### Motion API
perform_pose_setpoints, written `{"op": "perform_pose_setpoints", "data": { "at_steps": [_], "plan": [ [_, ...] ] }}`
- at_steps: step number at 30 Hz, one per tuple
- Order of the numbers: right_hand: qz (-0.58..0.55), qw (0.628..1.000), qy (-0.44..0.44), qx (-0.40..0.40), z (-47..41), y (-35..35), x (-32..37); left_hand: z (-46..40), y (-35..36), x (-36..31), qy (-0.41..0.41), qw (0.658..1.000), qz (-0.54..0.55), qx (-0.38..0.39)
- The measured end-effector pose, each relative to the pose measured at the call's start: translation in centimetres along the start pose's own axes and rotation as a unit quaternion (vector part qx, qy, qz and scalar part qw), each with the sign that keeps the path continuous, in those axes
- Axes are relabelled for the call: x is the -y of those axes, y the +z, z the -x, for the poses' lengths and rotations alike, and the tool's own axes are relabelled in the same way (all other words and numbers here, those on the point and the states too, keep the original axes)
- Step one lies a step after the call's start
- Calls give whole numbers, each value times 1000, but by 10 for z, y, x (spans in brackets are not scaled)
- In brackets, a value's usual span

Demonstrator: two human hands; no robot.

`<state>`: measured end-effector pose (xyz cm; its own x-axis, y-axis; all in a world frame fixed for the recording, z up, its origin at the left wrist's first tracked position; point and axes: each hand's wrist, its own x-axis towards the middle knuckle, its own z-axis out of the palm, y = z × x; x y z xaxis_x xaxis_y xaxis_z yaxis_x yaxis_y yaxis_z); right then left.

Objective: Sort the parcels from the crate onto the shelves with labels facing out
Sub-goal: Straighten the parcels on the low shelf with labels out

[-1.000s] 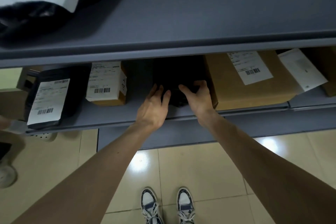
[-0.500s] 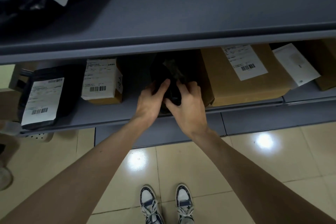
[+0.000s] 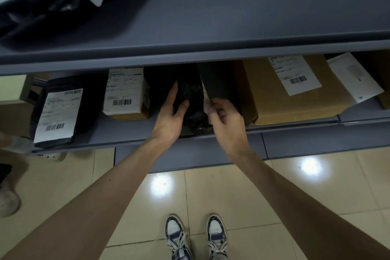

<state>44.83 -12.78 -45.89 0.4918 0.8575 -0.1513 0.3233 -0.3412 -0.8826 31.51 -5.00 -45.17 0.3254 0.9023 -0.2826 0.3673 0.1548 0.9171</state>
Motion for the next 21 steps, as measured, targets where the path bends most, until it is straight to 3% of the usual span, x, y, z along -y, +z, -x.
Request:
{"op": "perform_pose_setpoints", "data": {
  "at_steps": [6, 14, 21],
  "plan": [
    [-43, 990, 128, 44, -10, 3, -13, 0, -17, 9, -50, 997, 34, -51],
    [10, 990, 116, 82, -10, 6, -29, 6, -4, 32, -78, 996, -42, 1],
    [-41, 984, 144, 98, -7, 13, -49, 4, -6, 42, -77, 997, -9, 8]
  ]
}}
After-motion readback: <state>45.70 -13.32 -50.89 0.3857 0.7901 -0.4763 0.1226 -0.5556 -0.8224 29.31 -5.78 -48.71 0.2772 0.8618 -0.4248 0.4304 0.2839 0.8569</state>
